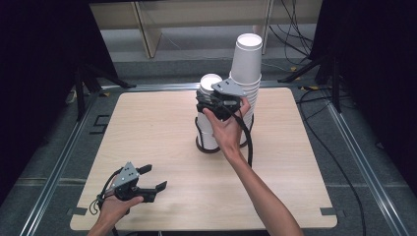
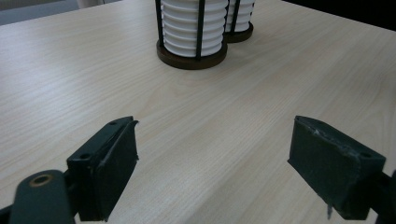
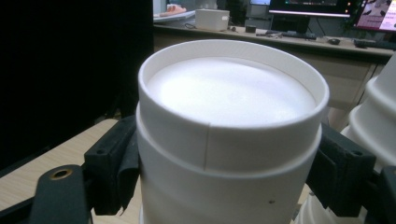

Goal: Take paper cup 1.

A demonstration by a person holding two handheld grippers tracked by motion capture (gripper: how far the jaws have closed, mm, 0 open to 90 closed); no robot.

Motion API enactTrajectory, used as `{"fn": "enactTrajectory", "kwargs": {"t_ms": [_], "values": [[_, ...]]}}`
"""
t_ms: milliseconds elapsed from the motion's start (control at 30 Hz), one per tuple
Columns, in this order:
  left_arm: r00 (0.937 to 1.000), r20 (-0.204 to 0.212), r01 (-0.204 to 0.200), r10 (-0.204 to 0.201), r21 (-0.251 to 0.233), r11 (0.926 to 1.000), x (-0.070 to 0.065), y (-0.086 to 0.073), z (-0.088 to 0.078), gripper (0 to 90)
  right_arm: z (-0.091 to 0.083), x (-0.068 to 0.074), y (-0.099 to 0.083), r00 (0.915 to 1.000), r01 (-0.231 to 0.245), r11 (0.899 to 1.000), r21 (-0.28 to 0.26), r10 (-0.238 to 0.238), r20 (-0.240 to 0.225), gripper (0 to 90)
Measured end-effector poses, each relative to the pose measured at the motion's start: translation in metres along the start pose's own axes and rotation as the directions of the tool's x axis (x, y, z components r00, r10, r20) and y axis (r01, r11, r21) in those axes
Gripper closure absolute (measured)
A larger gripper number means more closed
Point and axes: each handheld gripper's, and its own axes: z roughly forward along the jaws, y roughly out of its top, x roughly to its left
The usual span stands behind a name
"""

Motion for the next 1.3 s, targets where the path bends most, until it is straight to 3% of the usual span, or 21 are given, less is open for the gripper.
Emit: {"fn": "enactTrajectory", "kwargs": {"t_ms": [67, 233, 300, 500, 567, 633, 667, 767, 800, 867, 900, 933, 1000, 1033, 1067, 1100, 1167, 1233, 1267, 1300], "values": [[1.0, 0.0, 0.002, -0.002, 0.0, 1.0, 0.0, 0.0, 0.0, 14.9, -0.005, 0.0, 0.005, 0.9997, -0.023, 1.0, -0.008, 0.023, -0.007, 20.9], [0.9999, 0.006, 0.011, -0.011, -0.008, 0.9999, 0.0, -0.001, 0.0, 14.9, -0.014, -0.003, 0.012, 0.9994, -0.011, 0.999, -0.034, 0.01, -0.035, 20.9], [0.9996, 0.012, 0.025, -0.025, -0.018, 0.9995, 0.0, -0.001, 0.001, 15.0, -0.022, -0.001, 0.014, 0.9957, -0.044, 0.999, -0.026, 0.041, -0.083, 20.9], [0.9993, 0.016, 0.034, -0.034, -0.04, 0.9986, 0.001, 0.0, -0.001, 14.9, -0.033, 0.004, 0.005, 0.9873, -0.023, 1.0, -0.021, 0.02, -0.158, 20.9], [0.9993, 0.011, 0.037, -0.037, -0.042, 0.9984, 0.001, 0.001, -0.002, 14.9, -0.04, 0.008, -0.007, 0.9764, -0.042, 0.999, 0.005, 0.042, -0.212, 20.9], [0.9992, 0.018, 0.038, -0.037, -0.047, 0.9982, 0.0, 0.001, -0.002, 14.9, -0.042, 0.008, -0.014, 0.9728, -0.024, 1.0, 0.005, 0.025, -0.23, 20.9], [0.9986, 0.032, 0.045, -0.043, -0.068, 0.9967, 0.0, 0.001, 0.0, 14.9, -0.043, 0.01, -0.018, 0.9678, -0.041, 0.999, 0.02, 0.045, -0.248, 20.9], [0.9987, 0.03, 0.043, -0.041, -0.061, 0.9972, -0.001, 0.002, -0.001, 14.9, -0.044, 0.012, -0.026, 0.962, -0.04, 0.999, 0.028, 0.046, -0.269, 20.9], [0.9985, 0.037, 0.043, -0.04, -0.067, 0.9969, -0.002, 0.002, 0.0, 14.9, -0.046, 0.013, -0.034, 0.9585, -0.022, 0.999, 0.026, 0.028, -0.284, 20.9], [0.9985, 0.038, 0.041, -0.038, -0.073, 0.9965, -0.003, 0.002, 0.0, 14.9, -0.047, 0.017, -0.042, 0.9455, -0.045, 0.998, 0.044, 0.057, -0.321, 20.9], [0.9983, 0.042, 0.044, -0.041, -0.08, 0.9958, -0.003, 0.002, 0.0, 14.9, -0.048, 0.018, -0.044, 0.9459, -0.042, 0.998, 0.05, 0.055, -0.32, 20.9], [0.9978, 0.049, 0.048, -0.044, -0.086, 0.9951, -0.004, 0.003, 0.001, 14.9, -0.048, 0.02, -0.047, 0.9414, -0.026, 0.999, 0.039, 0.038, -0.335, 20.9], [0.9981, 0.045, 0.045, -0.042, -0.084, 0.9954, -0.005, 0.003, 0.0, 14.9, -0.049, 0.024, -0.054, 0.9305, -0.04, 0.997, 0.062, 0.06, -0.361, 20.9], [0.9977, 0.054, 0.047, -0.042, -0.099, 0.9939, -0.005, 0.003, 0.0, 14.9, -0.049, 0.023, -0.056, 0.9357, -0.003, 0.999, 0.048, 0.02, -0.352, 20.9], [0.9977, 0.054, 0.047, -0.042, -0.099, 0.9939, -0.005, 0.003, 0.0, 14.9, -0.049, 0.023, -0.056, 0.9357, -0.003, 0.999, 0.048, 0.02, -0.352, 20.9], [0.998, 0.055, 0.038, -0.033, -0.1, 0.9942, -0.006, 0.004, -0.001, 14.9, -0.048, 0.028, -0.064, 0.921, -0.025, 0.998, 0.06, 0.047, -0.387, 20.9], [0.9978, 0.06, 0.036, -0.03, -0.11, 0.9933, -0.006, 0.005, -0.001, 14.9, -0.048, 0.03, -0.066, 0.9179, -0.018, 0.998, 0.064, 0.042, -0.395, 20.9], [0.9969, 0.073, 0.039, -0.029, -0.132, 0.9906, -0.008, 0.006, -0.001, 14.9, -0.046, 0.036, -0.073, 0.9004, -0.04, 0.995, 0.087, 0.074, -0.429, 20.9], [0.9969, 0.073, 0.039, -0.029, -0.132, 0.9906, -0.008, 0.006, -0.001, 14.9, -0.046, 0.036, -0.073, 0.9004, -0.04, 0.995, 0.087, 0.074, -0.429, 20.9], [0.9973, 0.07, 0.029, -0.02, -0.128, 0.9913, -0.008, 0.007, -0.003, 14.8, -0.046, 0.04, -0.077, 0.8932, -0.022, 0.996, 0.084, 0.057, -0.446, 20.9]]}}
